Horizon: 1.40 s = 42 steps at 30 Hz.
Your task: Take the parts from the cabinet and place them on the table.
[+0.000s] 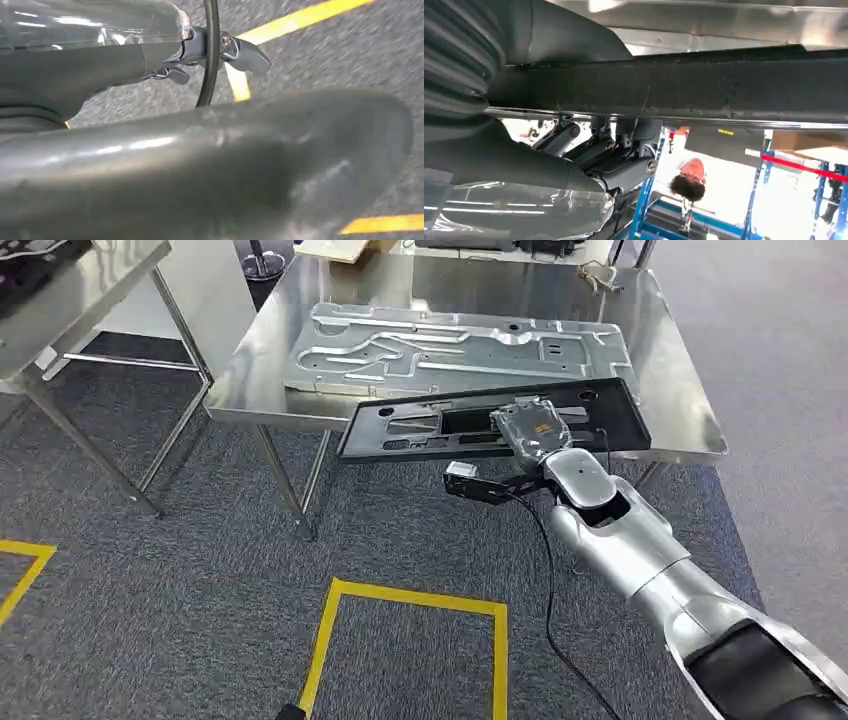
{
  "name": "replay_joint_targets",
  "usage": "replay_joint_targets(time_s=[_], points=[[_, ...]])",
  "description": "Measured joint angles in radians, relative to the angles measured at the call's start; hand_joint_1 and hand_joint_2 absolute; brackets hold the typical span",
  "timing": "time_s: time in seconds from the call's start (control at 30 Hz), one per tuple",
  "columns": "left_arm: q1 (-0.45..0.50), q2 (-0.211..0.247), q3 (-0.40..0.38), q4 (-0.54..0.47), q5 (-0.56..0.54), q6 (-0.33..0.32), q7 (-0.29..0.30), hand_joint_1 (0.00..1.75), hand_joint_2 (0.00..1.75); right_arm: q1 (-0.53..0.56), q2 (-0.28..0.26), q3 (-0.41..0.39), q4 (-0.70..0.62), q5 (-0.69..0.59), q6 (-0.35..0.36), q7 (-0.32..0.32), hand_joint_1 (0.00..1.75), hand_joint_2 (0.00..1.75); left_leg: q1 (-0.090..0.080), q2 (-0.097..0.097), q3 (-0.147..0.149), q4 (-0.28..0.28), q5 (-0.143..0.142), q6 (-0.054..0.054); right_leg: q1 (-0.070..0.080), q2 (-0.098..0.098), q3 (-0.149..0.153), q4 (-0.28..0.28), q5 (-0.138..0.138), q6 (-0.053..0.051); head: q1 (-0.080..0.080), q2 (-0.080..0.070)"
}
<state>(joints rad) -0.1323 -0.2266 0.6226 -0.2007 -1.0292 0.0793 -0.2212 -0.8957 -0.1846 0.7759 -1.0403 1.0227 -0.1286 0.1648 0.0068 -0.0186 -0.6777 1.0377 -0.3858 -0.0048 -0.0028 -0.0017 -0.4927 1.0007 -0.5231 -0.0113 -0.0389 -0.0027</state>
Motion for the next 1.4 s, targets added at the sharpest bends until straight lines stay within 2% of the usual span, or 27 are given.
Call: replay_joint_targets(time_s=[0.07,0.13,0.2,0.23,0.3,0.37,0.43,0.47,0.5,0.53,0.57,0.63,0.7,0.73,0.8,0.87,0.9,0.93,0.97,1.0,1.1,1.17,1.23,1.27,1.33,1.37,1.4], points=[[-0.006,0.0,0.0,0.0,0.0,-0.001,0.002,0.0,0.0,0.0,-0.002,-0.001,-0.009,0.004,-0.005,0.002,1.75,1.75,-0.007,0.0,0.012,-0.004,-0.005,0.025,0.002,0.003,0.004,-0.009,-0.006,0.015,-0.002,0.0],[-0.003,0.0,0.0,0.0,-0.001,-0.002,0.002,0.0,0.0,-0.001,-0.002,-0.007,-0.02,0.015,-0.01,0.002,1.75,1.75,-0.001,-0.001,0.031,-0.01,-0.017,0.04,-0.001,0.008,0.002,0.019,-0.003,0.024,-0.001,0.0],[-0.007,0.0,0.0,0.0,-0.003,-0.002,0.002,0.0,0.0,-0.001,0.0,-0.023,-0.025,0.024,-0.029,0.005,1.75,1.75,0.002,-0.003,0.053,-0.013,-0.034,0.051,-0.005,0.002,-0.063,0.128,0.005,0.033,-0.001,0.0],[-0.009,0.0,0.0,0.0,-0.003,-0.002,0.001,0.0,0.0,0.001,0.007,-0.031,-0.03,0.029,-0.039,0.005,1.75,1.75,0.002,-0.002,0.062,-0.013,-0.042,0.054,-0.007,0.002,-0.105,0.188,-0.011,0.037,-0.001,0.0],[-0.007,0.001,0.0,0.0,-0.004,-0.002,0.001,0.0,0.0,0.013,0.021,-0.054,-0.039,0.036,-0.044,0.008,1.75,1.75,0.001,-0.003,0.09,-0.013,-0.069,0.053,-0.01,0.002,-0.203,0.298,-0.081,0.042,-0.001,0.0],[-0.005,0.001,0.0,0.0,-0.004,-0.002,0.002,0.0,0.0,0.026,0.029,-0.074,-0.045,0.037,-0.044,0.011,1.75,1.75,0.001,-0.005,0.125,-0.013,-0.095,0.053,-0.01,0.002,-0.236,0.278,-0.091,0.04,-0.001,0.0],[-0.003,0.001,0.001,0.0,-0.004,-0.002,0.003,0.0,0.0,0.028,0.032,-0.091,-0.048,0.037,-0.044,0.011,1.75,1.75,-0.002,-0.005,0.166,-0.014,-0.125,0.049,-0.005,0.001,-0.223,0.151,0.004,0.023,-0.001,0.0],[0.0,0.001,0.001,0.0,-0.004,-0.002,0.003,0.0,0.0,0.03,0.034,-0.1,-0.049,0.037,-0.044,0.012,1.75,1.75,-0.001,-0.004,0.176,-0.018,-0.142,0.046,0.005,-0.009,-0.212,0.065,0.112,0.006,0.0,0.0],[0.001,-0.002,0.001,0.002,-0.003,-0.003,0.003,0.0,0.0,0.034,0.034,-0.104,-0.048,0.037,-0.045,0.012,1.75,1.75,-0.004,-0.004,0.202,-0.013,-0.154,0.042,0.014,-0.012,-0.214,0.025,0.184,-0.002,-0.002,0.0],[-0.001,-0.002,0.002,0.002,-0.003,-0.003,0.003,0.0,0.0,0.036,0.035,-0.106,-0.049,0.037,-0.043,0.013,1.75,1.75,-0.004,-0.007,0.204,-0.026,-0.162,0.032,0.016,-0.01,-0.201,0.023,0.159,-0.005,0.004,0.0],[-0.003,-0.001,0.003,0.002,-0.003,-0.002,0.004,0.0,0.0,0.039,0.036,-0.108,-0.053,0.037,-0.043,0.013,1.75,1.75,-0.004,-0.004,0.22,-0.04,-0.168,0.026,0.016,-0.011,-0.194,0.019,0.158,-0.006,0.001,0.0],[-0.008,0.0,0.004,0.002,-0.003,-0.002,0.003,0.0,0.0,0.038,0.036,-0.113,-0.065,0.038,-0.043,0.012,1.75,1.75,-0.009,0.004,0.23,-0.021,-0.149,0.012,0.008,-0.002,-0.166,-0.001,0.145,-0.014,0.001,0.0],[-0.013,0.001,0.005,0.002,-0.003,-0.002,0.002,0.0,0.0,0.036,0.028,-0.118,-0.071,0.039,-0.043,0.013,1.75,1.75,-0.005,0.005,0.172,0.092,-0.134,0.005,0.007,-0.005,-0.129,-0.018,0.127,-0.026,0.001,0.0],[-0.013,0.001,0.005,0.002,-0.003,-0.002,0.002,0.0,0.0,0.035,0.025,-0.117,-0.071,0.039,-0.042,0.013,1.75,1.75,-0.004,0.005,0.129,0.153,-0.148,0.003,0.007,-0.005,-0.118,-0.019,0.117,-0.029,0.002,0.0],[-0.01,0.001,0.006,0.002,-0.003,-0.002,0.003,0.0,0.0,0.041,0.018,-0.117,-0.071,0.039,-0.04,0.013,1.75,1.75,-0.002,0.006,0.036,0.251,-0.233,-0.007,0.007,-0.002,-0.089,-0.02,0.088,-0.028,0.001,0.0],[-0.005,0.001,0.006,0.002,-0.003,-0.002,0.003,0.0,0.0,0.049,0.016,-0.117,-0.071,0.039,-0.04,0.013,1.75,1.75,0.001,0.006,-0.011,0.239,-0.269,-0.013,0.005,0.004,-0.052,-0.02,0.058,-0.024,0.001,0.0],[-0.004,0.001,0.006,0.002,-0.003,-0.002,0.003,0.0,0.0,0.051,0.016,-0.117,-0.071,0.039,-0.04,0.013,1.75,1.75,0.002,0.006,-0.013,0.193,-0.248,-0.012,0.004,0.006,-0.033,-0.02,0.043,-0.021,0.001,0.0],[-0.004,0.002,0.006,0.002,-0.003,-0.002,0.003,0.0,0.0,0.052,0.016,-0.117,-0.071,0.039,-0.04,0.013,1.75,1.75,0.003,0.006,-0.009,0.132,-0.199,-0.012,0.003,0.007,-0.014,-0.019,0.028,-0.018,0.001,0.0],[-0.001,0.003,0.008,0.002,-0.003,-0.002,0.003,0.0,0.0,0.053,0.016,-0.117,-0.071,0.039,-0.04,0.013,1.75,1.75,0.004,0.005,-0.004,0.05,-0.096,-0.009,0.003,0.007,0.008,-0.018,0.01,-0.013,0.001,0.0],[0.008,0.003,0.009,0.004,0.0,-0.002,0.003,0.0,0.0,0.056,0.015,-0.117,-0.068,0.039,-0.041,0.015,1.75,1.75,0.003,0.003,-0.014,-0.015,0.034,-0.005,0.005,0.009,0.018,-0.013,-0.006,-0.007,0.002,0.0],[0.007,0.003,0.016,0.004,0.001,0.003,0.004,0.0,0.0,0.066,0.016,-0.119,-0.069,0.039,-0.044,0.018,1.75,1.75,-0.004,0.002,0.004,-0.01,0.007,0.023,0.003,0.017,0.034,-0.009,-0.026,0.014,0.001,0.0],[0.003,0.003,0.017,0.003,0.002,0.006,0.002,0.0,0.0,0.063,0.016,-0.132,-0.078,0.039,-0.045,0.019,1.75,1.75,0.003,0.005,0.03,-0.017,-0.002,0.031,0.0,0.018,0.015,0.029,-0.014,0.017,0.001,0.0],[-0.002,0.003,0.021,0.003,0.003,0.007,0.0,0.0,0.0,0.062,0.021,-0.146,-0.079,0.039,-0.051,0.021,1.75,1.75,0.005,0.003,0.053,-0.024,-0.019,0.039,-0.003,0.007,-0.058,0.153,0.0,0.03,0.002,0.0],[-0.003,0.003,0.023,0.003,0.004,0.008,0.0,0.0,0.0,0.067,0.028,-0.152,-0.079,0.037,-0.053,0.022,1.75,1.75,0.006,0.005,0.069,-0.028,-0.033,0.039,-0.007,0.007,-0.117,0.23,-0.027,0.038,0.002,0.0],[0.0,0.003,0.024,0.003,0.004,0.008,0.0,0.0,0.0,0.087,0.033,-0.158,-0.077,0.034,-0.053,0.023,1.75,1.75,0.007,0.004,0.102,-0.029,-0.06,0.039,-0.013,0.006,-0.195,0.296,-0.101,0.044,0.002,0.0],[0.003,0.003,0.024,0.003,0.004,0.009,-0.001,0.0,0.0,0.098,0.035,-0.161,-0.075,0.033,-0.054,0.023,1.75,1.75,0.007,0.002,0.123,-0.029,-0.076,0.038,-0.014,0.004,-0.217,0.284,-0.116,0.045,0.002,0.0],[0.005,0.003,0.024,0.003,0.004,0.009,-0.001,0.0,0.0,0.103,0.036,-0.165,-0.072,0.031,-0.054,0.023,1.75,1.75,0.007,0.002,0.144,-0.029,-0.092,0.037,-0.014,0.002,-0.224,0.248,-0.106,0.042,0.002,0.0]])
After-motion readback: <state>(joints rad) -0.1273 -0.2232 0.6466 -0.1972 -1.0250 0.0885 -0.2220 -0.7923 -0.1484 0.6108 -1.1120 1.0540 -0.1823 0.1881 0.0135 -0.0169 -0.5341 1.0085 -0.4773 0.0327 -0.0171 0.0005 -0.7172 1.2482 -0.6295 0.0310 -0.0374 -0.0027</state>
